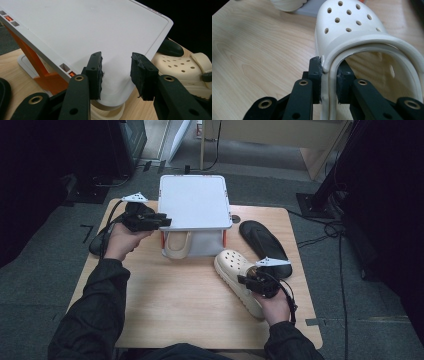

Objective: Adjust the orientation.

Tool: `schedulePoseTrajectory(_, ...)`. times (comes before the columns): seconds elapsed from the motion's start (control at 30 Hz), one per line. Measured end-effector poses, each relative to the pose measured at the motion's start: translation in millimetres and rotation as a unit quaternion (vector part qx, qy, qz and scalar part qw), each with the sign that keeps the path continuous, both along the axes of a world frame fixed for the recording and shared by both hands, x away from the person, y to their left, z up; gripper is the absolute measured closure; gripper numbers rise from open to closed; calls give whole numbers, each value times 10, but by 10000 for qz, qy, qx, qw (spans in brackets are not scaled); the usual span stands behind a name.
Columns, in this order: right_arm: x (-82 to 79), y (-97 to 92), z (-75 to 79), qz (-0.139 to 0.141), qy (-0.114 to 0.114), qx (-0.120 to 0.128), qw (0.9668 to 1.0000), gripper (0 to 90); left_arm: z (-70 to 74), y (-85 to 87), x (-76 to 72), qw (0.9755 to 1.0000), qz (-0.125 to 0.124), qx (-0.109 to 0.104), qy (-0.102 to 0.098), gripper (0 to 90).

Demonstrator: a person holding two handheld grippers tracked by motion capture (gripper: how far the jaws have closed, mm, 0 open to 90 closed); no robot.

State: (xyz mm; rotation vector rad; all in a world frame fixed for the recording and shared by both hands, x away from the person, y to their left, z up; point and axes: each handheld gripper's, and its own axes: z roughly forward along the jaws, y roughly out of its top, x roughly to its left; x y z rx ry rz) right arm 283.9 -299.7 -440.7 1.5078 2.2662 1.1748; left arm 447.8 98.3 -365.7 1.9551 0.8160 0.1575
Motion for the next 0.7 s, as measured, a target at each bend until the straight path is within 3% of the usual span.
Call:
schedulePoseTrajectory(0.37,245,306,92,142,-210,131,9996,779,-1,0,-1,10000,-5,4,-14,620)
schedulePoseTrajectory(0.7,460,460,125,113,-315,103,9994,778,-4,0,-4,10000,-3,5,-40,622)
